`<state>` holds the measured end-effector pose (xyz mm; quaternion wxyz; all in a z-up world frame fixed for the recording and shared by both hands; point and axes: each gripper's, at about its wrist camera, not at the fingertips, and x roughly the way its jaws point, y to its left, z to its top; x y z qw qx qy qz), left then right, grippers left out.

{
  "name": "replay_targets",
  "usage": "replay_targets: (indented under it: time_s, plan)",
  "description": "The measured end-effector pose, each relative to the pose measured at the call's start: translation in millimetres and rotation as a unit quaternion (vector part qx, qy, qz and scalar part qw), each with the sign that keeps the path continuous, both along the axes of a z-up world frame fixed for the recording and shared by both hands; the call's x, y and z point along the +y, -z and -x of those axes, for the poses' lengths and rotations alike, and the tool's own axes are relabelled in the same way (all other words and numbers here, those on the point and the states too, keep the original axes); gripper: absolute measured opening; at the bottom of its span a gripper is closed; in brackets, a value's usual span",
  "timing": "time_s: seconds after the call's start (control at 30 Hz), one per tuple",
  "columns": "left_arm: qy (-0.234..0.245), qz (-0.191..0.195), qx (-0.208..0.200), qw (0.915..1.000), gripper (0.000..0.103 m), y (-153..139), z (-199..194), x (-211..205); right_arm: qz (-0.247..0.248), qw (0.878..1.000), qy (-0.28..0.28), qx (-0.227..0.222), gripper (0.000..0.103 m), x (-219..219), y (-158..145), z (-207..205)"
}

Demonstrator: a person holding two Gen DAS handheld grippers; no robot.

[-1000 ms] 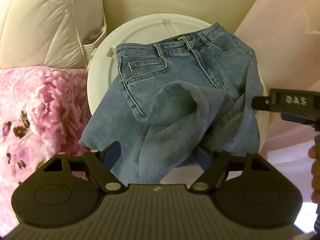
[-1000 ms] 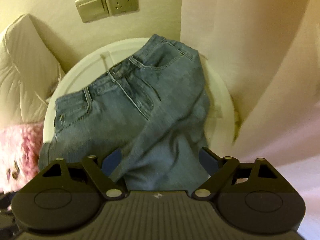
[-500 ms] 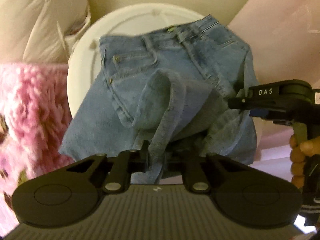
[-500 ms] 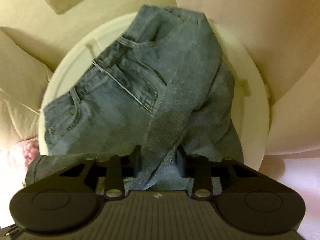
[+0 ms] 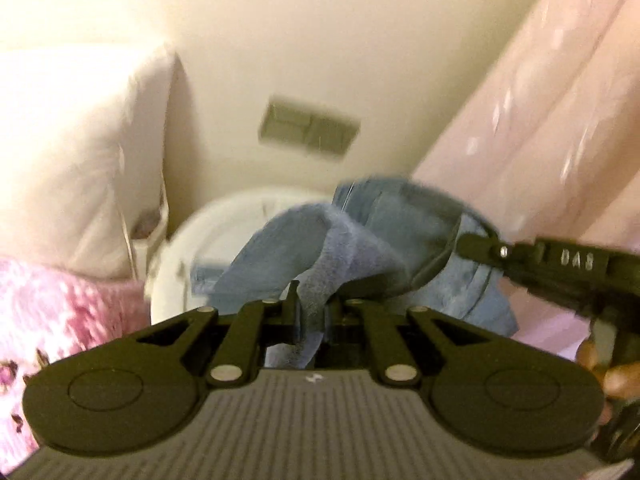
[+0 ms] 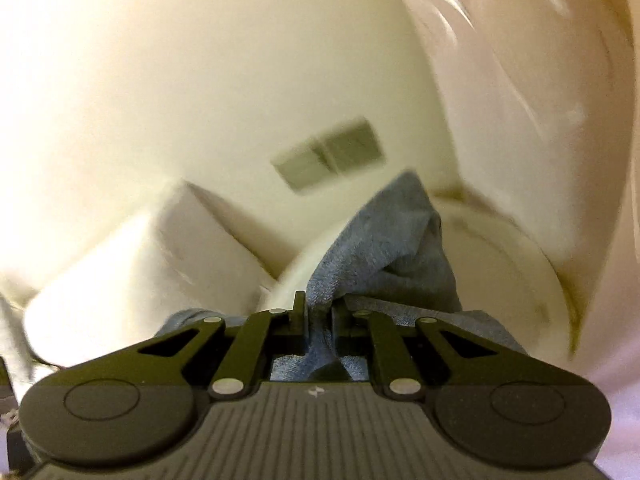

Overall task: Fold clothes
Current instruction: 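Lift the jeans off the hamper with both tools and carry them onto the bed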

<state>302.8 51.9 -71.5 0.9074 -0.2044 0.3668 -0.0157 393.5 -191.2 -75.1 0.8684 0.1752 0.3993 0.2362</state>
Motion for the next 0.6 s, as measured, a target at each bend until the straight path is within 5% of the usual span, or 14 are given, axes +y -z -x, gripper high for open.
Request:
replay_targets:
  time_s: [0.3, 0.6]
  plan:
    - [-0.087, -0.004, -0.118, 0.9892, 0.006, -99.3, 96.0, 42.0, -0.112, 0.981, -0.088, -0.134, 0.012, 31.6, -108.6, 42.9]
    - [-0.203, -0.05, -0.211, 0.9549, 0.006, -187.5, 280.1, 69.4, -0.215, 0.935, -0.216, -0.182, 0.012, 79.3, -185.8, 133.0]
